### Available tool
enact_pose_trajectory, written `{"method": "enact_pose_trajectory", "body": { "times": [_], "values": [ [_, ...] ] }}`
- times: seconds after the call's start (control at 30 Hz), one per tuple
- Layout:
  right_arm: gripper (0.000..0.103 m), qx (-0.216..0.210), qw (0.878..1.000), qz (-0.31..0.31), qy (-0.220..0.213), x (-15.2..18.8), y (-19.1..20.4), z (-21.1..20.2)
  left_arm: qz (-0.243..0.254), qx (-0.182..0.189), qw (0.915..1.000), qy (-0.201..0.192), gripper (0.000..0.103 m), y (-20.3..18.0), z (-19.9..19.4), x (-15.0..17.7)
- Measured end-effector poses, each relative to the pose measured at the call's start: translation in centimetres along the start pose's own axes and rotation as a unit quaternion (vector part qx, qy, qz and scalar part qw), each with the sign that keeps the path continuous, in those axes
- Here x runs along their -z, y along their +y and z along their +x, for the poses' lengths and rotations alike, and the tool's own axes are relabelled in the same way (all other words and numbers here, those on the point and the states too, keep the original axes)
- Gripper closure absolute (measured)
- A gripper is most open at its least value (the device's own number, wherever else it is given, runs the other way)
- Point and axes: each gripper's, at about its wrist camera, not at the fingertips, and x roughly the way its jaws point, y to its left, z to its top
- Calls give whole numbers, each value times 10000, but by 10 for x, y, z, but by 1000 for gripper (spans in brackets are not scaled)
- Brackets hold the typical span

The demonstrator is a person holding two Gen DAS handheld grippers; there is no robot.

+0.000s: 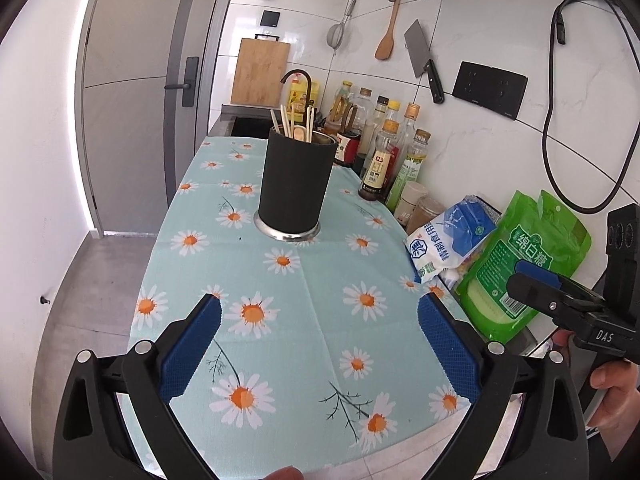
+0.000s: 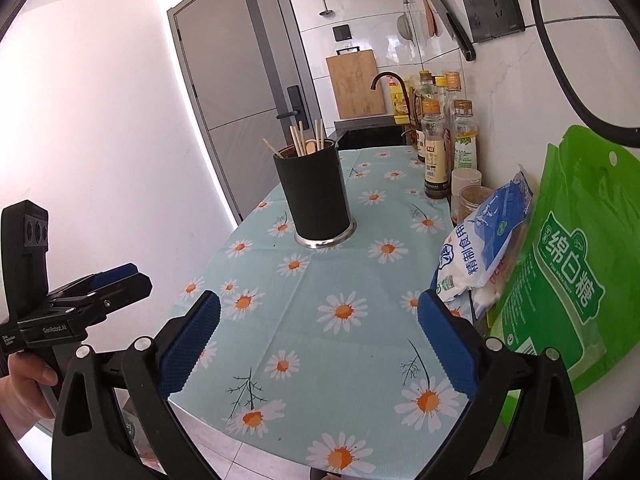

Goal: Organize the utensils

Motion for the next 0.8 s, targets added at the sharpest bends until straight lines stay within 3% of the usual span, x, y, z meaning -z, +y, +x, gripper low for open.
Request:
{"method": "enact_pose_trajectory", "body": {
  "times": [0.8],
  "values": [
    [5, 82, 10000, -17, 40, 11, 12, -1, 238, -15, 9997, -22, 7, 2, -12, 6]
  ]
}}
